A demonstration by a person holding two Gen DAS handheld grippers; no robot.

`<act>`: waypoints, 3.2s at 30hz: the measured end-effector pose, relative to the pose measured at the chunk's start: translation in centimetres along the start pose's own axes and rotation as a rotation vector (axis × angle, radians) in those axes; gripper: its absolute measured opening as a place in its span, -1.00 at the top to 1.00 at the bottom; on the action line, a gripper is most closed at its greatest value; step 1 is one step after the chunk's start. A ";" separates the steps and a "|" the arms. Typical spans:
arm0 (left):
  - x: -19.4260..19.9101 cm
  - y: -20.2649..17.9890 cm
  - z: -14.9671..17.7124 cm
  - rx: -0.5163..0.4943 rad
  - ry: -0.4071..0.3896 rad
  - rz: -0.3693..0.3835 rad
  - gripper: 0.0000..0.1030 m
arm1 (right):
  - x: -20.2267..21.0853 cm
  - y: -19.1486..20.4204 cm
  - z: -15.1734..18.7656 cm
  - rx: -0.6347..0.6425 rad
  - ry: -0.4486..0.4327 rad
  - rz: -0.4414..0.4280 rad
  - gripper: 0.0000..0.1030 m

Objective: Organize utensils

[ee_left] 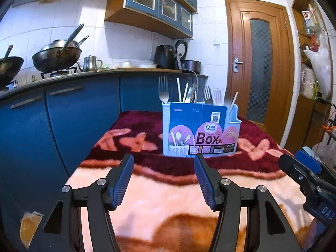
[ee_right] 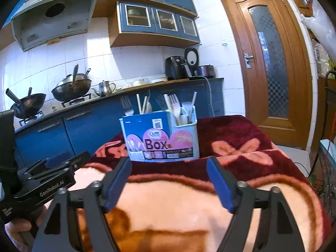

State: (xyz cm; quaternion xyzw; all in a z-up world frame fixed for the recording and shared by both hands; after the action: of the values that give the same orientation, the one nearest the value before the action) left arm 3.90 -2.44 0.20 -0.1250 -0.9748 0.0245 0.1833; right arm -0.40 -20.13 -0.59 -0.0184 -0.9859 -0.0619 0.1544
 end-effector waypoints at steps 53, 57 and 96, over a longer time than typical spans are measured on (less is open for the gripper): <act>-0.7 0.7 1.1 0.027 0.002 -0.031 -0.25 | -0.6 -1.1 1.4 -0.015 0.018 0.022 -0.61; -0.7 0.7 1.1 0.027 0.001 -0.031 -0.25 | -0.5 -1.2 1.4 -0.014 0.018 0.022 -0.61; -0.7 0.7 1.1 0.026 0.000 -0.031 -0.25 | -0.5 -1.2 1.4 -0.013 0.020 0.021 -0.61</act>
State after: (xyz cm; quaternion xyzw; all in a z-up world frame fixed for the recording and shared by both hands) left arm 4.28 -1.93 -1.17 -0.1076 -0.9762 0.0344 0.1850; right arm -0.43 -21.14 -2.20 -0.0289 -0.9836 -0.0668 0.1650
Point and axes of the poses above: each gripper's, at about its wrist camera, not at the fingertips, and x roughly against the way its jaws point, y to its left, z to its underside, the point moved 7 cm from there along -x, roughly the way its jaws point, and after that the axes turned 9 degrees about z, right-handed, at the moved point
